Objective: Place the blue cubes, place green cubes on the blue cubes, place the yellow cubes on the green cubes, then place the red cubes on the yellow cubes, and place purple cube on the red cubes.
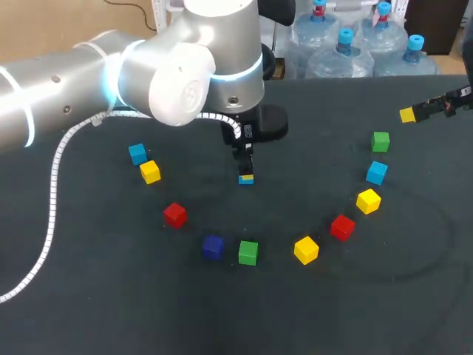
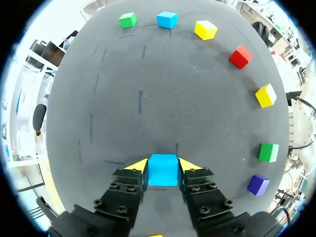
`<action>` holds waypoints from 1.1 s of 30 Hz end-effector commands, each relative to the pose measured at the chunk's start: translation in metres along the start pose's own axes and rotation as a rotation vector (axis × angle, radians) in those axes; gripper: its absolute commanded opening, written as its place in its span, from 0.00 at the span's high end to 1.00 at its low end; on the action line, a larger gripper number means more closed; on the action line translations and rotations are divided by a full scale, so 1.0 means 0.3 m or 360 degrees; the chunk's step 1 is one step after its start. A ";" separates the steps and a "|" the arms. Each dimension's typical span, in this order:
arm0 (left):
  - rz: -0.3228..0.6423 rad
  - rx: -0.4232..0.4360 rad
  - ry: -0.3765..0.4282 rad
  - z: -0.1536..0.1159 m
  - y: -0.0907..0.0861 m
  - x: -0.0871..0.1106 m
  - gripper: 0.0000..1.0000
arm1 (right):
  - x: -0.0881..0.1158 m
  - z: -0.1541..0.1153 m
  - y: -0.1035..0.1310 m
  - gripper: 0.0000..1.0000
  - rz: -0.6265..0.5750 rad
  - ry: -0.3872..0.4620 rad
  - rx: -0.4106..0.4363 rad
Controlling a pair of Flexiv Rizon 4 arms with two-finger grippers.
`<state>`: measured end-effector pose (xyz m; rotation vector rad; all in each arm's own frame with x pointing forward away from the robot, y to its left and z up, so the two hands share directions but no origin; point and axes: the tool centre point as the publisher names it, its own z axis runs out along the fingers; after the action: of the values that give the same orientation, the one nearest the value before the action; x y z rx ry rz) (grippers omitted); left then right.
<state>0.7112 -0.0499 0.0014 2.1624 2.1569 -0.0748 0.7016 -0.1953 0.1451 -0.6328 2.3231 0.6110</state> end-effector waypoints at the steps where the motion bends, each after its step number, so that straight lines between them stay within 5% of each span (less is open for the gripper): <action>1: 0.0000 0.0012 0.0008 0.004 0.010 -0.013 1.00 | 0.000 0.005 -0.003 0.00 -0.0002 -0.0004 -0.0006; 3: -0.0001 0.0012 0.0006 0.005 0.010 -0.017 1.00 | 0.000 0.005 -0.003 0.00 -0.0002 -0.0004 -0.0006; 12: 0.0001 0.0011 0.0017 0.009 0.007 -0.021 0.62 | 0.000 0.005 -0.003 0.00 -0.0002 -0.0004 -0.0006; 14: 0.0000 0.0013 0.0020 0.009 0.007 -0.019 0.43 | 0.000 0.005 -0.003 0.00 -0.0002 -0.0004 -0.0006; 16: -0.0002 0.0012 0.0026 0.009 0.007 -0.018 0.01 | 0.000 0.005 -0.003 0.00 -0.0002 -0.0004 -0.0006; 28: -0.0084 0.0003 -0.0027 -0.049 0.024 -0.012 0.00 | 0.000 0.005 -0.003 0.00 -0.0002 -0.0004 -0.0006; 33: -0.0006 0.0013 -0.0091 -0.116 0.025 0.016 0.00 | 0.000 0.005 -0.003 0.00 -0.0002 -0.0004 -0.0006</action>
<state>0.7210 -0.0544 0.0251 2.1211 2.1609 -0.1132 0.7016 -0.1953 0.1451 -0.6328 2.3231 0.6109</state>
